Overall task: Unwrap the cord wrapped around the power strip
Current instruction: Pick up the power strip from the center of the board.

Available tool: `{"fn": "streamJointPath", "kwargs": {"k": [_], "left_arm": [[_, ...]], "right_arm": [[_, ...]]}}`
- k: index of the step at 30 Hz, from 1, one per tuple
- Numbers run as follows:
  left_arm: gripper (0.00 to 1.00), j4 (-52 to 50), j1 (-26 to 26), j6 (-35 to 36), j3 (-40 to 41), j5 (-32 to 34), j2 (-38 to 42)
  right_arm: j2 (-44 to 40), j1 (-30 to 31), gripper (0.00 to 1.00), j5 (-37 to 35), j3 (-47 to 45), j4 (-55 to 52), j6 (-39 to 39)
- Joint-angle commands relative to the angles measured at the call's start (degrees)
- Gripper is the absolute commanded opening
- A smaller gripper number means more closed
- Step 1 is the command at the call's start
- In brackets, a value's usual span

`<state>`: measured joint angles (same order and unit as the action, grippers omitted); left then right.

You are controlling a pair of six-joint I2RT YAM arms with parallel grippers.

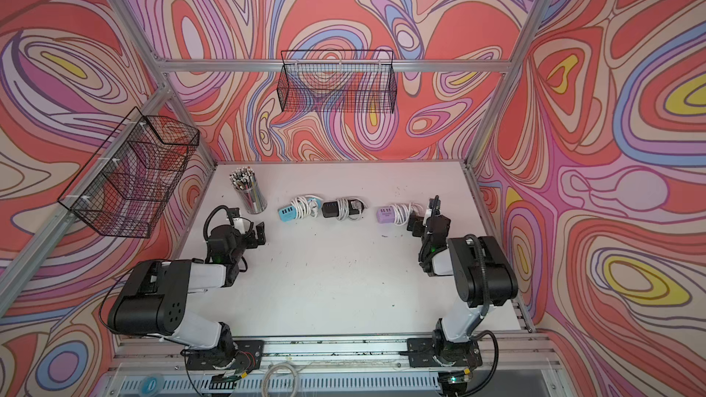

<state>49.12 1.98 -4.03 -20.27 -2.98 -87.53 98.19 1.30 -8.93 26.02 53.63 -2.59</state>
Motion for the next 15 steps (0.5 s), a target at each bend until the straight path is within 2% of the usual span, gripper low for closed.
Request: {"fn": "streamJointPath", "kwargs": {"k": [1,15], "left_arm": [[1.00,2.20,0.40,1.13,-0.98,-0.46,-0.63],[1.00,1.62,0.32,1.19,-1.30,-0.45,-0.73]], "right_arm": [[0.51,0.02,0.98,-0.48,0.31,2.27,0.61],[0.60,-0.07,0.98,-0.03,0.61,1.66,0.30]]}}
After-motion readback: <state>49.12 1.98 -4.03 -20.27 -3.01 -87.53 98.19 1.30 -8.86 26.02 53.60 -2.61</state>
